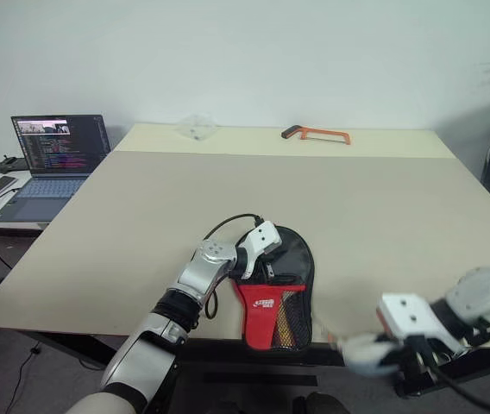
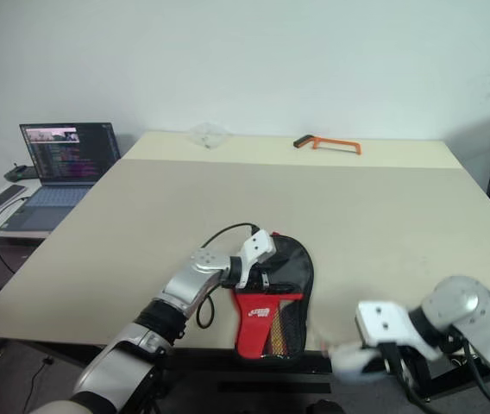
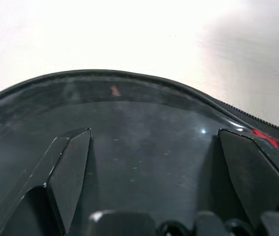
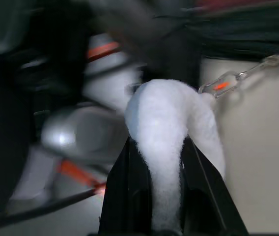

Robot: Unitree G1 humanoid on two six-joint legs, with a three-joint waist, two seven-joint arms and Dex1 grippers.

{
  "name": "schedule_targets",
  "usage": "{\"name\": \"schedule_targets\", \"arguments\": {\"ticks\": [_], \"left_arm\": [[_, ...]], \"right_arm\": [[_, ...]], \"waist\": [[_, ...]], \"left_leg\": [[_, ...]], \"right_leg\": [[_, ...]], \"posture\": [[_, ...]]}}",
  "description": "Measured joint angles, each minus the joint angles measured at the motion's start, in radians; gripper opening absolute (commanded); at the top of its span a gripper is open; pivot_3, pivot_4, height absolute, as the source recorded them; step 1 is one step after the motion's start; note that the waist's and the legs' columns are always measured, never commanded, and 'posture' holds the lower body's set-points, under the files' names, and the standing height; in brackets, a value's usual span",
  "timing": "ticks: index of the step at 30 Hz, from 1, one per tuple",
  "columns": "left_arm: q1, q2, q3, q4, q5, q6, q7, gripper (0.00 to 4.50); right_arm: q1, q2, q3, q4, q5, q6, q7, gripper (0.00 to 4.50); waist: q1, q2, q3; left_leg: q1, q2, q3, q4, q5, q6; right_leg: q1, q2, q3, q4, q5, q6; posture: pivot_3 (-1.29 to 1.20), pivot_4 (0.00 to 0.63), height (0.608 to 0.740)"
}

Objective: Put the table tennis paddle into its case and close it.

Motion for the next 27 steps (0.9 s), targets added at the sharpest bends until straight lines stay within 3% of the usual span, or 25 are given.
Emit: {"name": "schedule_targets", "arguments": {"ticks": [6, 11, 15, 20, 27], "left_arm": [[-0.027, -0.012, -0.003, 0.059, 0.012, -0.017, -0.003, 4.5], [-0.055, -0.019, -0.003, 0.104, 0.022, -0.035, -0.018, 4.5], [-0.055, -0.014, 0.012, 0.111, 0.021, -0.043, -0.045, 4.5], [-0.001, 0.031, 0.035, -0.034, -0.026, 0.033, -0.154, 4.5], [0.102, 0.224, 0.063, -0.344, -0.161, 0.29, -0.319, 4.5]], "right_arm": [[0.049, 0.0, 0.004, -0.097, 0.016, 0.006, -0.02, 0.18], [-0.004, 0.017, -0.009, -0.052, 0.028, 0.043, -0.051, 0.17], [-0.129, 0.057, -0.01, 0.032, 0.021, 0.048, -0.082, 0.17], [-0.315, 0.147, -0.021, 0.174, -0.007, 0.06, -0.151, 0.17], [-0.367, 0.231, 0.074, 0.345, -0.12, 0.016, -0.19, 2.4]], "waist": [[0.0, -0.004, -0.002], [0.0, -0.006, -0.002], [-0.004, -0.006, -0.002], [-0.009, -0.008, 0.003], [-0.011, -0.001, 0.01]], "left_leg": [[0.004, 0.0, 0.001, 0.001, -0.001, 0.001], [0.007, 0.0, 0.001, 0.001, -0.001, 0.001], [0.008, 0.002, 0.002, 0.001, -0.001, 0.001], [0.006, 0.003, 0.0, -0.001, -0.001, 0.0], [-0.007, 0.002, 0.001, -0.001, -0.002, -0.002]], "right_leg": [[0.004, -0.001, 0.0, 0.0, -0.004, -0.005], [0.007, -0.001, 0.0, -0.001, -0.005, -0.005], [0.007, -0.002, 0.0, 0.0, -0.005, -0.005], [0.002, -0.001, 0.0, 0.0, -0.003, -0.003], [-0.014, -0.002, 0.003, 0.002, -0.002, -0.003]], "posture": [[0.0, 0.15, 0.74], [0.0, 0.15, 0.74], [0.0, 0.15, 0.74], [0.0, 0.15, 0.74], [0.0, 0.15, 0.74]]}}
